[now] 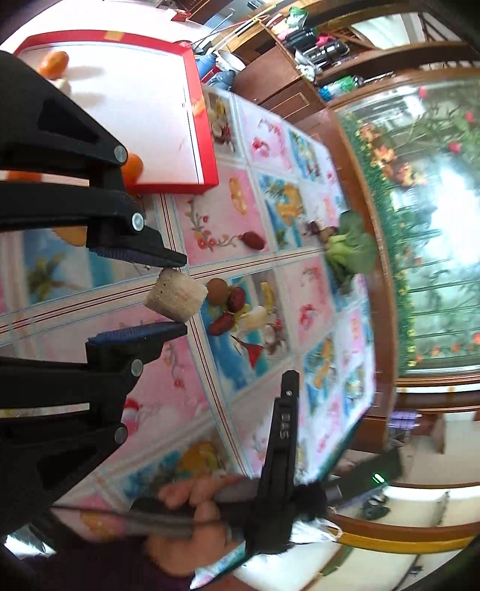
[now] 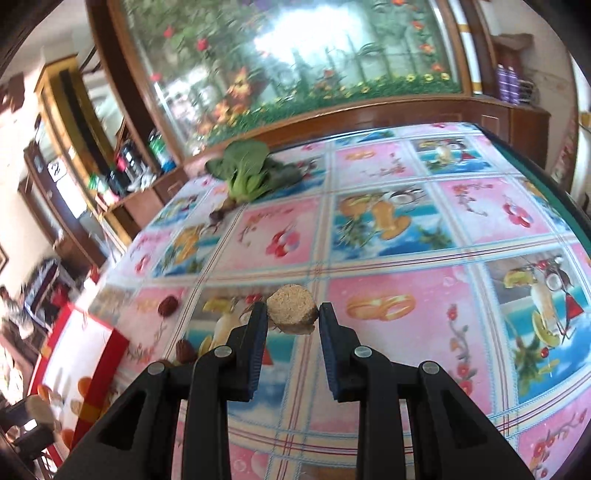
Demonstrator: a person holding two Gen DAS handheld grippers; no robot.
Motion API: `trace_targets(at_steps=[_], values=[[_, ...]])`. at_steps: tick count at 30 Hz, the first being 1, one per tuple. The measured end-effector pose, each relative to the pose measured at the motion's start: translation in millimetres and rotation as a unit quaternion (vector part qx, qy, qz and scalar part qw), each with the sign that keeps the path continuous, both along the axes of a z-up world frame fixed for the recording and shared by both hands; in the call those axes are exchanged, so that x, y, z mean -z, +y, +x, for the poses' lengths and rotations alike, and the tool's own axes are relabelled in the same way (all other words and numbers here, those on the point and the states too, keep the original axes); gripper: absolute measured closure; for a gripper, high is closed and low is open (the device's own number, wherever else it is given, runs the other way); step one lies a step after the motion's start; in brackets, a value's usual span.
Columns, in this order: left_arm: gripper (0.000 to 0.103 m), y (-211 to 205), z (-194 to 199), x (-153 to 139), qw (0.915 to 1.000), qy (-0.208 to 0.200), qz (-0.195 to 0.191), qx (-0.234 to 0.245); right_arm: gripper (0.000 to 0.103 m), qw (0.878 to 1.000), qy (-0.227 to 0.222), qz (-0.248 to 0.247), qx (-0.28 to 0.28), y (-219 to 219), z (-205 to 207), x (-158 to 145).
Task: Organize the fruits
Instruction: 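Grasp another round cookie with the right gripper while the left grasps a bread cube, then carry the round cookie and bread cube over the white tray with both grippers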
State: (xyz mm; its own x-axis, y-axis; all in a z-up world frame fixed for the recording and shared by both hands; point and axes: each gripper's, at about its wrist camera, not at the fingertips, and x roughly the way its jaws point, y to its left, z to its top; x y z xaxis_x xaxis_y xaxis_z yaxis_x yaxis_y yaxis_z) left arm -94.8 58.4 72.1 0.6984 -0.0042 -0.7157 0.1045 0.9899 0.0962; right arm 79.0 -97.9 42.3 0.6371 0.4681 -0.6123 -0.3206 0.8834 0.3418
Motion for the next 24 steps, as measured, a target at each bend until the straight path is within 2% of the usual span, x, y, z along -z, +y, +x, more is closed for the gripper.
trace_targets(at_steps=[7,10,13,19,24], values=[[0.071,19.1,-48.6,-30.0,0.998,-0.06,-0.005,-0.021,0.076,0.999,0.006,0.016,0.027,-8.8,0.1,5.0],[0.071,35.8,-64.6,-38.8,0.9961,-0.078,-0.011,-0.038,0.076,0.998,0.03,0.04,0.026,-5.6,-4.2,10.5],[0.071,53.9,-74.4,-42.7,0.9944,-0.087,-0.023,-0.055,0.076,0.998,0.028,0.048,0.015,6.8,-19.9,4.4],[0.071,100.8,-87.7,-40.8,0.9894,-0.098,-0.04,-0.1,0.076,0.993,0.027,0.093,-0.065,68.8,-66.0,-13.8],[0.071,145.0,-96.3,-36.2,0.9824,-0.103,-0.047,-0.148,0.076,0.982,0.031,0.092,-0.159,142.0,-100.7,-25.6]])
